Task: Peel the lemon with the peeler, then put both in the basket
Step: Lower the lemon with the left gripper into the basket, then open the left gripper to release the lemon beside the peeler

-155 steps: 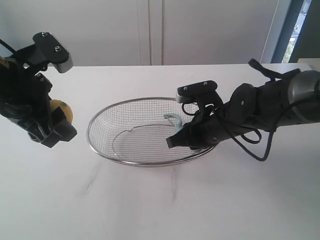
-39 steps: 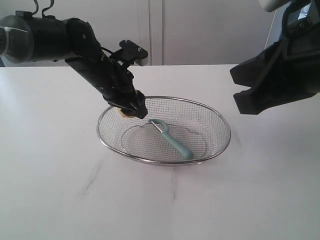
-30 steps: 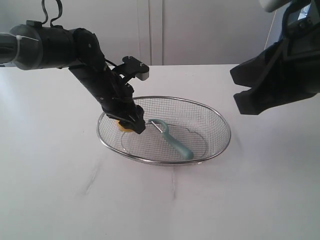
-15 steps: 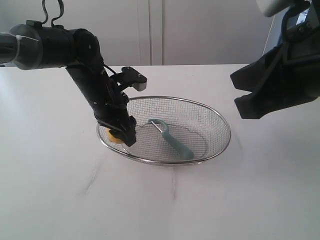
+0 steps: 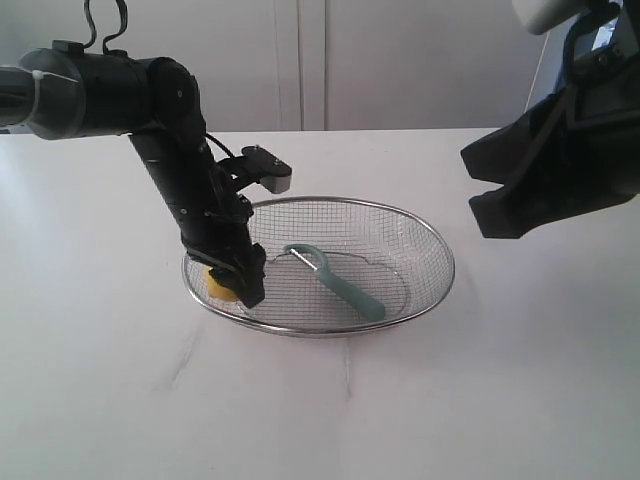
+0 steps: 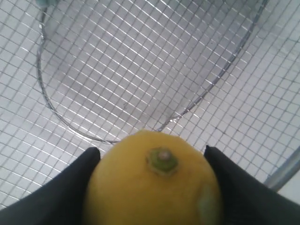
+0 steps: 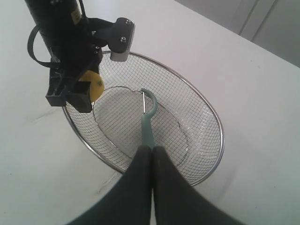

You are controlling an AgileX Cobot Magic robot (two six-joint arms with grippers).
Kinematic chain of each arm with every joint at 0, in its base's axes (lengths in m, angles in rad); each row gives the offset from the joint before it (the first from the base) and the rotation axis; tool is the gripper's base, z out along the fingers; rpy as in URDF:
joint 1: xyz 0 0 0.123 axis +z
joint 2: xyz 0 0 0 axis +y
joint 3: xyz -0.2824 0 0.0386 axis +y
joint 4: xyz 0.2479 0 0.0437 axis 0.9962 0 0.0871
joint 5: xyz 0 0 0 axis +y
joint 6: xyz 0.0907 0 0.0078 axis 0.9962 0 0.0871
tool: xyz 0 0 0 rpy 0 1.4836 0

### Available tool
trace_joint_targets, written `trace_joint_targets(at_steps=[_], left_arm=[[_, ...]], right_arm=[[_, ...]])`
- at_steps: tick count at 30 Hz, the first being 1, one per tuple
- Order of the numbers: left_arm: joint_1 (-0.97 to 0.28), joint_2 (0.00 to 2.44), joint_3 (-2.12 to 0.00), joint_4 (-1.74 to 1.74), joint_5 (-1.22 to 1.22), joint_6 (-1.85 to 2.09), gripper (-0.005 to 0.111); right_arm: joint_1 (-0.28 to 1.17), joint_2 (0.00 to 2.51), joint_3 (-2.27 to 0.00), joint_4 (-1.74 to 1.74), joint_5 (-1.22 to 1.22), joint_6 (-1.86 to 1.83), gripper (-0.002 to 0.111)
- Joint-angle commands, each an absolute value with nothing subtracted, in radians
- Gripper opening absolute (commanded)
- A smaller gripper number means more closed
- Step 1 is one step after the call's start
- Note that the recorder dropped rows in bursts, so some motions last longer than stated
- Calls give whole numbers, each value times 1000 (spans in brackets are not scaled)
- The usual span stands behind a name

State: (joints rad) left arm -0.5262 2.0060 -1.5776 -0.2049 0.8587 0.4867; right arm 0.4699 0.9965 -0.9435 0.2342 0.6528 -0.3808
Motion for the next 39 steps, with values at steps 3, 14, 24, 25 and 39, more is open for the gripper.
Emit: trace_joint_targets(at_steps=[3, 14, 24, 25, 39], left_arm=[[-531, 2013, -1578, -260, 752, 489, 0], [-531, 2065, -1578, -276, 735, 493, 0], [-531, 2065, -1578, -276, 728, 493, 51], [-531, 2065, -1578, -276, 728, 493, 59], [-531, 2017, -1589, -276, 747, 496, 83]], right_arm=[[463, 990, -942, 239, 650, -378, 0], [463, 990, -942, 239, 650, -378, 0], [463, 990, -942, 239, 650, -378, 0], [463, 990, -942, 239, 650, -378, 0], [463, 990, -942, 239, 654, -378, 0]])
